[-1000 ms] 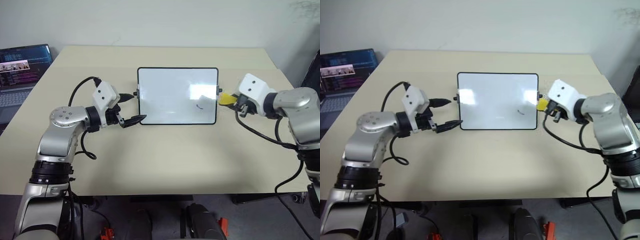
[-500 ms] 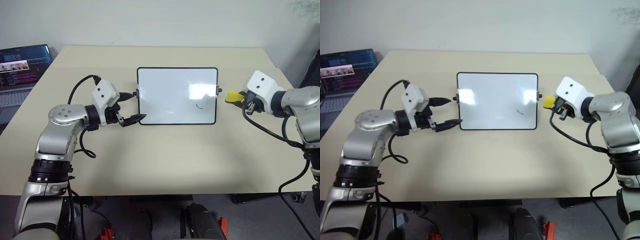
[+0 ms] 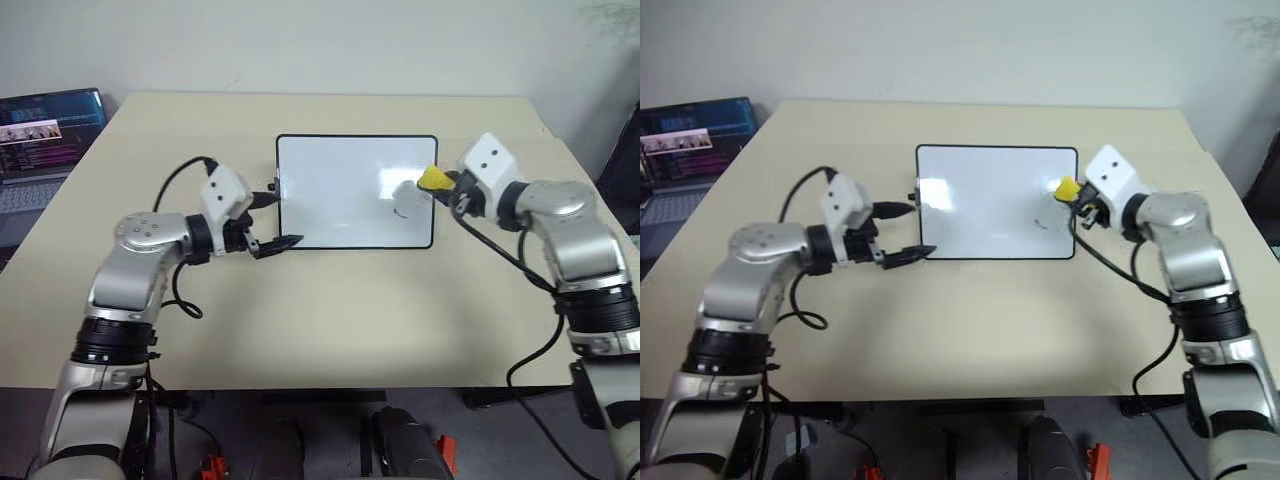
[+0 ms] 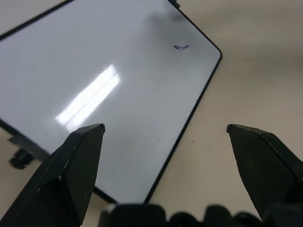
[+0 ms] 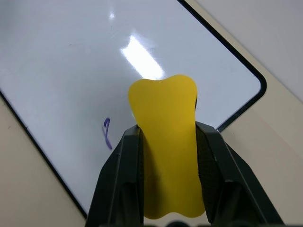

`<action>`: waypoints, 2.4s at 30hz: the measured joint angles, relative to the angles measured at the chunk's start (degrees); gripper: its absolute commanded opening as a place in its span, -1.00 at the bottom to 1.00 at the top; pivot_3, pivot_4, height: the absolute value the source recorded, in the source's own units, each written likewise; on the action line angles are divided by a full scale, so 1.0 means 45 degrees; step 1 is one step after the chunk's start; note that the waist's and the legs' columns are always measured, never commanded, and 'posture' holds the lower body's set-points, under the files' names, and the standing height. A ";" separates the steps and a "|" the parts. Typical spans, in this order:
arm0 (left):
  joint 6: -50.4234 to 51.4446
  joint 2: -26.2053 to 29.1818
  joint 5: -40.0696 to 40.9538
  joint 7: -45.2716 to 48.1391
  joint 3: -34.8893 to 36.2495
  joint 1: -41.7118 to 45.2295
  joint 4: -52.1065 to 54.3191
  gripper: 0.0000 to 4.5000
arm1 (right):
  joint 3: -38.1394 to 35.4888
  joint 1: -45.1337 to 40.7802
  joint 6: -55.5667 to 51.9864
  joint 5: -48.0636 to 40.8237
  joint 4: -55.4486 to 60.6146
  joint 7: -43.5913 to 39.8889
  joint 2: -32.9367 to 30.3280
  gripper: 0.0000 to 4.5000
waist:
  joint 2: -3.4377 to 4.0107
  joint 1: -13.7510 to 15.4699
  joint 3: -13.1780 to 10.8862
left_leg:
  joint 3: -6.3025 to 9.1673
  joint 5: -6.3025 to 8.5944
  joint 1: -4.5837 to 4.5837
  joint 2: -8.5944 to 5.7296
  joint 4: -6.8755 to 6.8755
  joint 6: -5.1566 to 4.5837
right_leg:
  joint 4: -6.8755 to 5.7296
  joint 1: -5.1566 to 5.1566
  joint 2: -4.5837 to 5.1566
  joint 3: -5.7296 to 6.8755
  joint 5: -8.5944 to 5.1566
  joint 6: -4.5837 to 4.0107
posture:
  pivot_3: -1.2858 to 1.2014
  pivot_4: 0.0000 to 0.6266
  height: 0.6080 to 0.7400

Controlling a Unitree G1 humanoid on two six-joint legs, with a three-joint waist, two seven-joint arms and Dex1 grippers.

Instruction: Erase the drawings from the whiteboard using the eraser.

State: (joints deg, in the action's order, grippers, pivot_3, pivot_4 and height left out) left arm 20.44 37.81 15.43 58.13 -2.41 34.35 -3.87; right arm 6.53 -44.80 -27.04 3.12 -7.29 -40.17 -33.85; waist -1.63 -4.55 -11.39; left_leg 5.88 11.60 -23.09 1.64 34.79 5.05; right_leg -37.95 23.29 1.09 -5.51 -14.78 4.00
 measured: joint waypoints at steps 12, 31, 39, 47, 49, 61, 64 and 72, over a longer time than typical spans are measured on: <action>-0.0552 -0.0267 -0.0341 -0.0001 -0.0295 0.0059 -0.0284 1.00 | 0.0857 0.0031 0.2592 0.1211 -0.3069 0.2019 0.1409 -0.50 | 0.0001 -0.0103 0.0000 | -0.0004 0.0000 0.0010 0.0000 -0.0002 -0.0001 | -0.0012 0.0002 -0.0001 -0.0005 0.0004 -0.0009 | 0.03 -0.52 1.00; -0.0837 0.0225 -0.0413 -0.0083 -0.0120 -0.0046 -0.0564 1.00 | 0.1904 0.0694 0.2617 0.1544 -0.2831 0.1189 0.1822 -0.50 | -0.0010 -0.0112 0.0010 | -0.0002 -0.0013 0.0044 0.0002 0.0038 -0.0007 | -0.0037 -0.0031 -0.0007 -0.0012 0.0001 0.0056 | 0.03 -0.52 1.00; -0.0955 0.0139 -0.0413 -0.0157 -0.0122 -0.0025 -0.0726 1.00 | 0.1174 -0.0476 0.2528 0.1745 -0.4040 0.2594 0.1536 -0.50 | -0.0022 -0.0087 0.0018 | -0.0001 -0.0022 0.0043 0.0002 0.0040 -0.0017 | -0.0035 -0.0034 -0.0007 -0.0011 0.0012 0.0057 | 0.03 -0.52 1.00; -0.1011 0.0140 -0.0407 -0.0140 -0.0126 0.0039 -0.0787 1.00 | 0.2016 0.1381 0.1711 0.1570 -0.1917 0.0195 0.1078 -0.50 | -0.0043 -0.0124 0.0033 | -0.0005 -0.0022 0.0047 0.0003 0.0039 -0.0017 | -0.0032 -0.0039 -0.0008 -0.0016 0.0011 0.0060 | 0.03 -0.52 1.00; -0.1011 0.0141 -0.0403 -0.0121 -0.0126 0.0051 -0.0786 1.00 | 0.2265 0.1701 0.1462 0.1562 -0.1572 -0.0238 0.1048 -0.50 | -0.0042 -0.0166 0.0033 | -0.0010 -0.0022 0.0060 0.0003 0.0039 -0.0017 | -0.0042 -0.0039 -0.0008 -0.0019 0.0012 0.0060 | 0.03 -0.52 1.00; -0.1014 0.0145 -0.0411 -0.0228 -0.0126 0.0048 -0.0767 1.00 | 0.1957 -0.0349 0.1942 0.1741 -0.3561 0.1338 0.1736 -0.50 | -0.0043 -0.0182 0.0033 | -0.0016 -0.0041 0.0059 0.0004 0.0043 -0.0038 | -0.0038 -0.0034 -0.0010 -0.0026 0.0038 0.0064 | 0.03 -0.52 1.00; -0.1014 0.0144 -0.0412 -0.0273 -0.0125 0.0044 -0.0761 1.00 | 0.1695 -0.1333 0.2344 0.1863 -0.4661 0.2382 0.1991 -0.50 | -0.0042 -0.0166 0.0032 | -0.0015 -0.0041 0.0050 0.0003 0.0039 -0.0038 | -0.0030 -0.0030 -0.0009 -0.0025 0.0040 0.0065 | 0.03 -0.52 1.00; -0.1011 0.0150 -0.0404 -0.0282 -0.0124 0.0043 -0.0745 1.00 | 0.1594 -0.1635 0.2504 0.2039 -0.5044 0.2577 0.2124 -0.50 | -0.0043 -0.0139 0.0033 | -0.0011 -0.0040 0.0050 0.0004 0.0031 -0.0038 | -0.0028 -0.0030 -0.0010 -0.0022 0.0038 0.0063 | 0.03 -0.52 1.00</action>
State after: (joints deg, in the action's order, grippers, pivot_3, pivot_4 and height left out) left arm 15.89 38.48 13.62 56.86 -2.97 34.54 -7.22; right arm 13.70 -52.16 -15.78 12.29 -29.98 -28.57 -24.29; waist -1.82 -5.17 -11.24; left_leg 5.83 11.42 -22.87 1.66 34.93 4.87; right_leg -38.08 23.16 1.04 -5.61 -14.61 4.29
